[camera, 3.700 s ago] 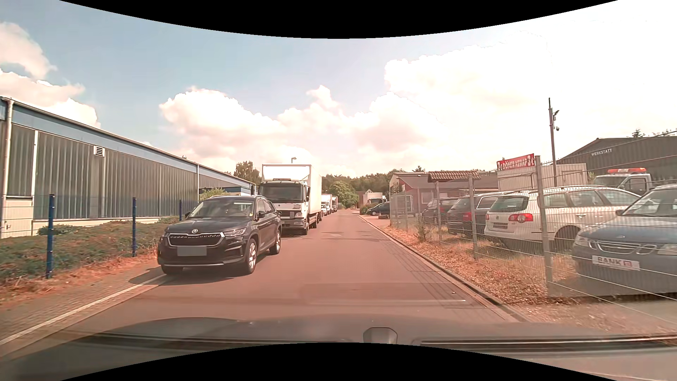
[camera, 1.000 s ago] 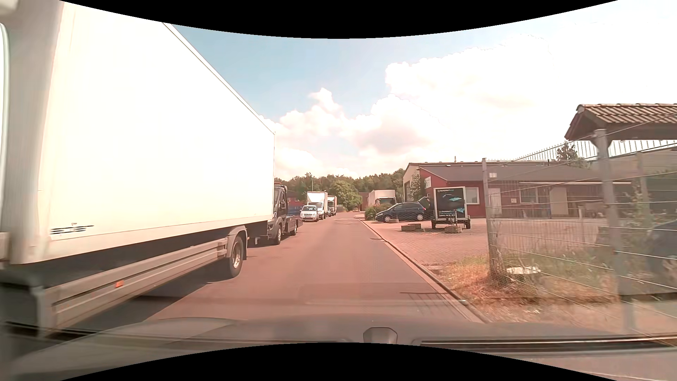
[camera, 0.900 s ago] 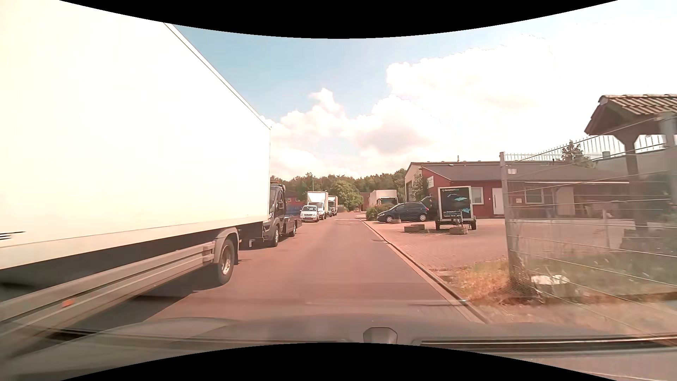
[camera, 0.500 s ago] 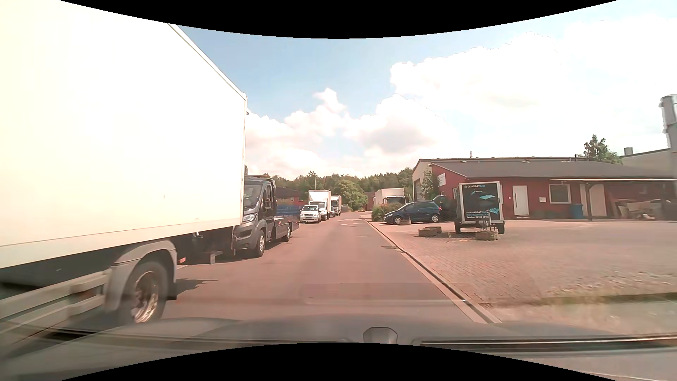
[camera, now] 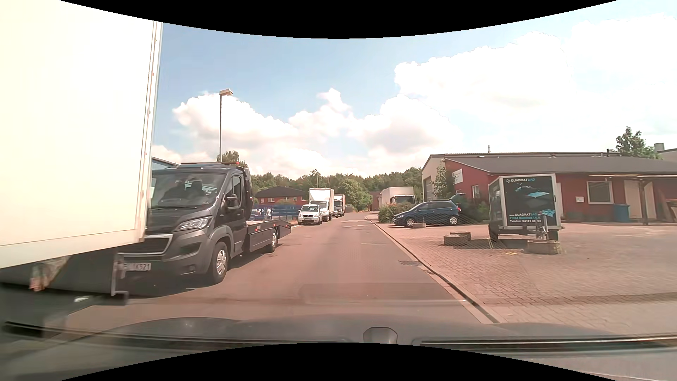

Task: Follow the waypoints while adhering to traffic rules and regulations

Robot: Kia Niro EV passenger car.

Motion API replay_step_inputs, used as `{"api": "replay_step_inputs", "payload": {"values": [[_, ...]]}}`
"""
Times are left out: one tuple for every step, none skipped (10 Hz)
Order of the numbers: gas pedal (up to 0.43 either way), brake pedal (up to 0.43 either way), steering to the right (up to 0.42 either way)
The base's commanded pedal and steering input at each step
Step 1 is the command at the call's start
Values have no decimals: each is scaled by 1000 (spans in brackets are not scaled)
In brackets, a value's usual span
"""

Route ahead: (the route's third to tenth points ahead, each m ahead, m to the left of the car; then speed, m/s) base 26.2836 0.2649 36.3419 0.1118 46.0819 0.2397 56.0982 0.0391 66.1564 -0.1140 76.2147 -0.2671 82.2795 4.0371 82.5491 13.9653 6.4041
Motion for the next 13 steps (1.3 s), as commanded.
{"api": "replay_step_inputs", "payload": {"values": [[138, 0, -19], [138, 0, -19], [138, 0, -19], [138, 0, -20], [138, 0, -19], [138, 0, -19], [138, 0, -18], [138, 0, -18], [138, 0, -18], [138, 0, -18], [138, 0, -17], [130, 0, -13], [130, 0, -8]]}}
